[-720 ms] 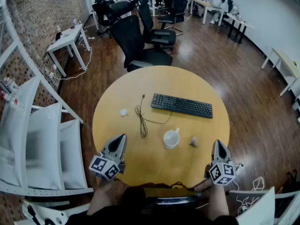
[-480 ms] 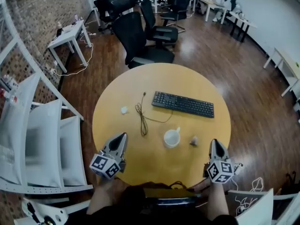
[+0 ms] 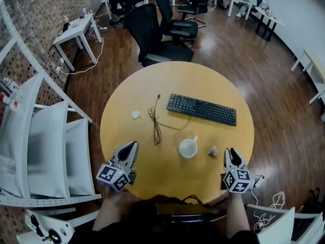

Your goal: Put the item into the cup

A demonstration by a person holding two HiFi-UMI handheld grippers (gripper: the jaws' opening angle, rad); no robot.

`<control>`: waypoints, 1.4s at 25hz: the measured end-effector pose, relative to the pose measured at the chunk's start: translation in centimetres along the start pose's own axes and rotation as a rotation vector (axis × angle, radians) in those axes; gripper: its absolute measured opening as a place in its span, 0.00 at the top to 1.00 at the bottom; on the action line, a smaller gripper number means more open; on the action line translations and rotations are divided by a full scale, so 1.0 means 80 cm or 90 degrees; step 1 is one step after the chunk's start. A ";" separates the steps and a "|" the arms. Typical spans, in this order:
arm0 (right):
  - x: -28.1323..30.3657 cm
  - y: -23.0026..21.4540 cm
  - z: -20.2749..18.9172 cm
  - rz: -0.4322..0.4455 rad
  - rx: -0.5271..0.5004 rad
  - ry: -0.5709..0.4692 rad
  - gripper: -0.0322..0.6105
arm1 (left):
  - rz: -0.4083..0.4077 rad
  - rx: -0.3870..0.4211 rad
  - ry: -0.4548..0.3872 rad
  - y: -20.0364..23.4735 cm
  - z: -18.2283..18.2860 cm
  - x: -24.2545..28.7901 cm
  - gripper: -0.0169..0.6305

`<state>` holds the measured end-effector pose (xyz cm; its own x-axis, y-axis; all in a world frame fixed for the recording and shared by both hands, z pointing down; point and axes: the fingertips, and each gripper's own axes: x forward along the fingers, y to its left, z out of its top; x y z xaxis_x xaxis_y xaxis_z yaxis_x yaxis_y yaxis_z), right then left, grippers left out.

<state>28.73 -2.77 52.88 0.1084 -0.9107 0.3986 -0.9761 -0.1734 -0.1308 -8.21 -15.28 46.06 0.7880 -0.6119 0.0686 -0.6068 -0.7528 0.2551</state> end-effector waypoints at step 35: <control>0.116 -0.010 -0.146 0.001 -0.022 0.250 0.72 | 0.021 -0.076 0.142 0.016 -0.102 0.036 0.99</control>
<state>28.29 -6.68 67.31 0.0333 -0.6969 0.7164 -0.9826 -0.1539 -0.1040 -5.87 -15.99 54.44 0.7795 -0.5567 0.2871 -0.6264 -0.6910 0.3608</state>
